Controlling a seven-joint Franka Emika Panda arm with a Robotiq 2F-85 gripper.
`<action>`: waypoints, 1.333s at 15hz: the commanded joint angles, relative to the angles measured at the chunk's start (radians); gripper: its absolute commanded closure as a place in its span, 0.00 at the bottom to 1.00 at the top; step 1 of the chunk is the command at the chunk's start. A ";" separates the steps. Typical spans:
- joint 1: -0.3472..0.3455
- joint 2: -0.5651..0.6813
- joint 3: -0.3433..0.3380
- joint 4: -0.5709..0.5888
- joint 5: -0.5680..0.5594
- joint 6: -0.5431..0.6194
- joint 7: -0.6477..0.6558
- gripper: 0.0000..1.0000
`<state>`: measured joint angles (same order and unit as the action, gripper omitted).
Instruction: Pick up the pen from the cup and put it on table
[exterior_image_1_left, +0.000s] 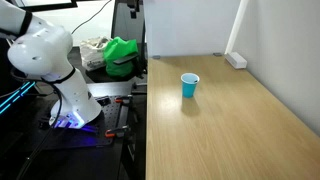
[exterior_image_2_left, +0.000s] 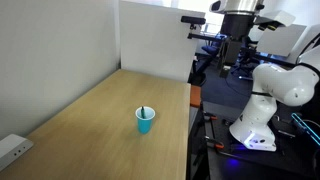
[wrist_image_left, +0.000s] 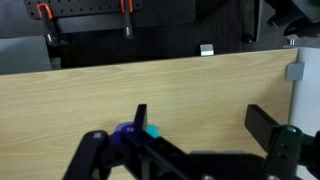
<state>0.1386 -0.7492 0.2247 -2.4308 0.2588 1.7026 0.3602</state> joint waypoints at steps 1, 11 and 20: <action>-0.012 -0.001 0.008 0.003 0.005 -0.004 -0.006 0.00; -0.033 0.019 0.038 -0.011 0.012 0.079 0.040 0.00; -0.060 0.112 0.130 -0.076 0.008 0.388 0.287 0.00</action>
<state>0.0973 -0.6721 0.3197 -2.4932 0.2596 2.0022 0.5654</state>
